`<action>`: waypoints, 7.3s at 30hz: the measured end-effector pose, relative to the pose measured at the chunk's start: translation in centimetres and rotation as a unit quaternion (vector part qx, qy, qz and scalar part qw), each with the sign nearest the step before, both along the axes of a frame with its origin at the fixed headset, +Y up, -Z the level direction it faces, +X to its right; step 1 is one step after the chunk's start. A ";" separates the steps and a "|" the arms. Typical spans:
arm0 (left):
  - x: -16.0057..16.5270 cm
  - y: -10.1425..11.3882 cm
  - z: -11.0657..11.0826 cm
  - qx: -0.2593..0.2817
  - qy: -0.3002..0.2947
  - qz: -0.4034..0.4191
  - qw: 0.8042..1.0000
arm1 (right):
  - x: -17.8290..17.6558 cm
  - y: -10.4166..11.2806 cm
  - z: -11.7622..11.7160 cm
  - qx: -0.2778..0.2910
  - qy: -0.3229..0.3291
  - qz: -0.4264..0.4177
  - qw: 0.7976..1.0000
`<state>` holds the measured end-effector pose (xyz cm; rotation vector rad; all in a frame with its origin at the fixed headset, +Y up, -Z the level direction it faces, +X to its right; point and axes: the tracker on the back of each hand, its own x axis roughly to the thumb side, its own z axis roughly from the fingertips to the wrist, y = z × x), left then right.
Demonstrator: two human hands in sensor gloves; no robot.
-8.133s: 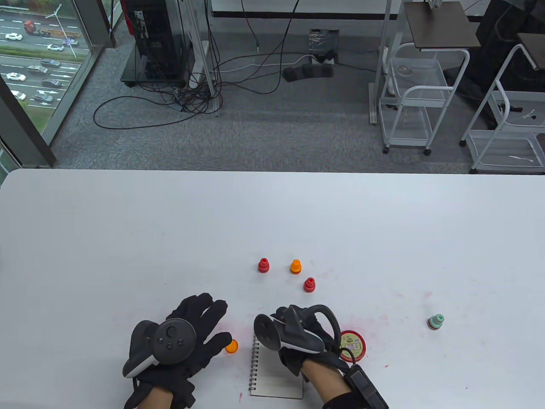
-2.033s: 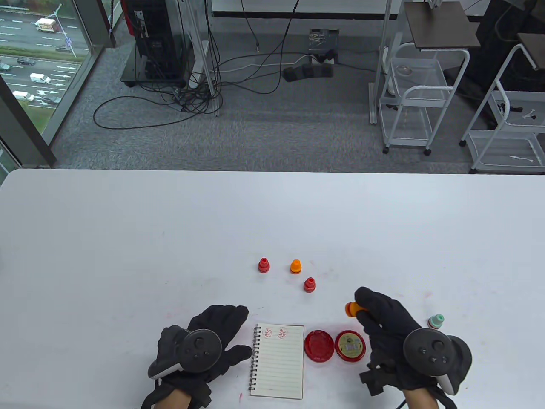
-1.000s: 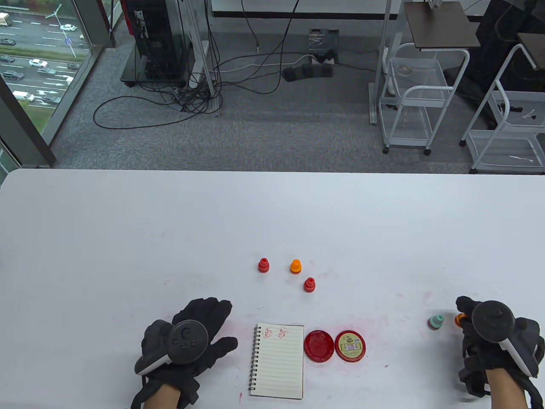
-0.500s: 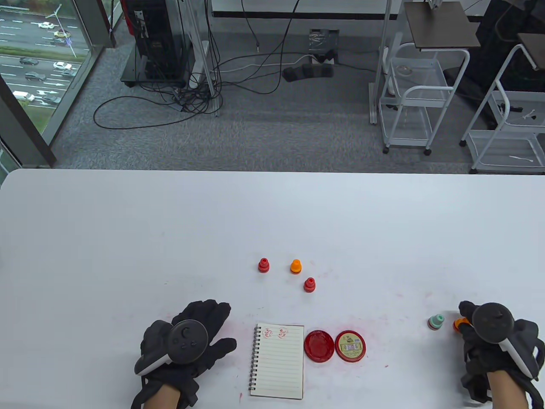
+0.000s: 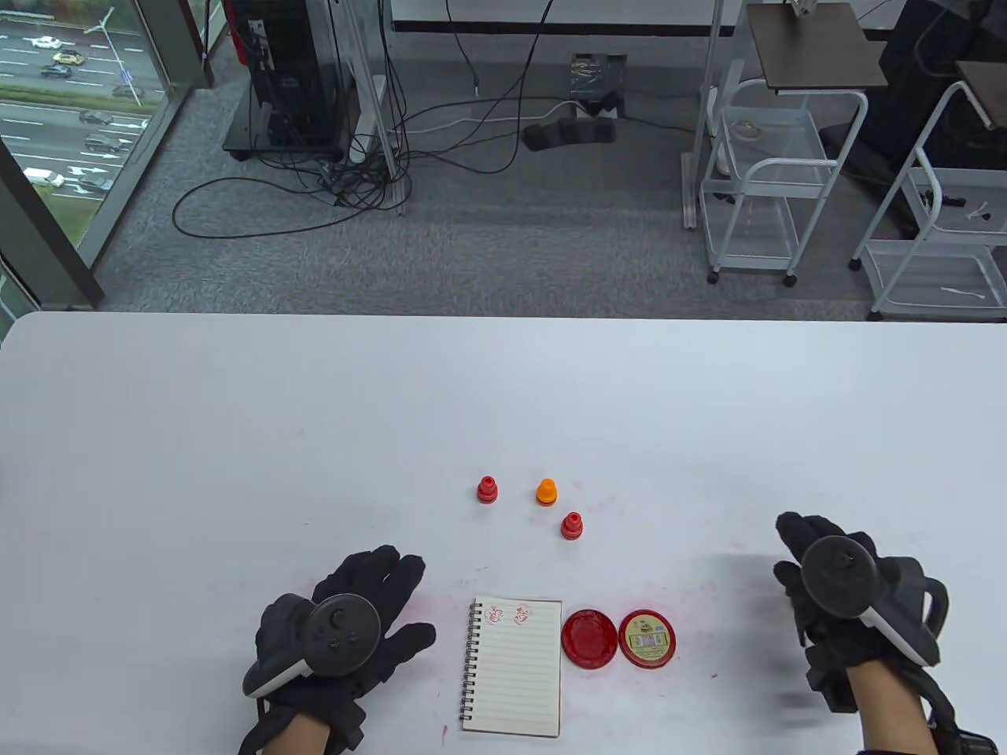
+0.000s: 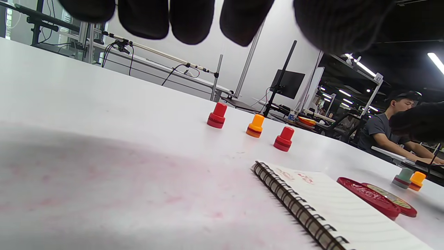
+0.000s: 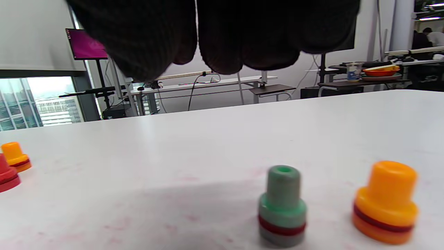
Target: Stamp reward stamp onto notebook
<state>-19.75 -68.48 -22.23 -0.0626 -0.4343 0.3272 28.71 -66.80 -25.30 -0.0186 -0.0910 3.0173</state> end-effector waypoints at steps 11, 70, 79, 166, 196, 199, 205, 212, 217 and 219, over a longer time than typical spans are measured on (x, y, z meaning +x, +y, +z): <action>-0.1 0.2 0.1 -0.002 -0.003 0.014 1.000 | -8.7 -0.1 -3.2 -0.025 0.085 0.028 0.996; 0.7 -0.3 -1.0 -0.033 -0.032 0.020 0.999 | -18.6 -3.4 -7.3 -0.030 0.168 0.050 0.984; 1.1 -0.3 -0.8 -0.032 -0.038 0.013 0.999 | -16.2 -1.0 -2.8 0.004 0.161 -0.022 0.987; 3.2 -6.0 -1.9 -0.083 0.003 -0.114 0.990 | -16.9 -4.1 5.1 0.028 0.164 -0.402 0.900; 0.2 -1.9 -1.1 -0.048 0.009 0.002 0.999 | -16.4 -4.6 5.1 0.063 0.137 -0.182 0.972; 0.1 -1.8 -1.1 -0.045 0.014 0.000 0.999 | -16.9 -5.1 5.0 0.041 0.139 -0.135 0.980; 0.1 -1.7 -1.0 -0.050 0.017 0.001 0.999 | -17.5 -6.3 4.6 0.003 0.152 -0.089 0.984; 0.2 -1.8 -1.1 -0.062 0.017 -0.001 0.998 | -18.6 -6.8 4.3 -0.023 0.159 -0.027 0.987; 0.2 -1.8 -1.1 -0.064 0.015 -0.003 0.998 | -18.7 -6.7 4.1 -0.031 0.147 -0.021 0.988; 0.2 -1.9 -1.1 -0.067 0.015 -0.004 0.998 | -18.7 -6.6 4.1 -0.033 0.145 -0.020 0.989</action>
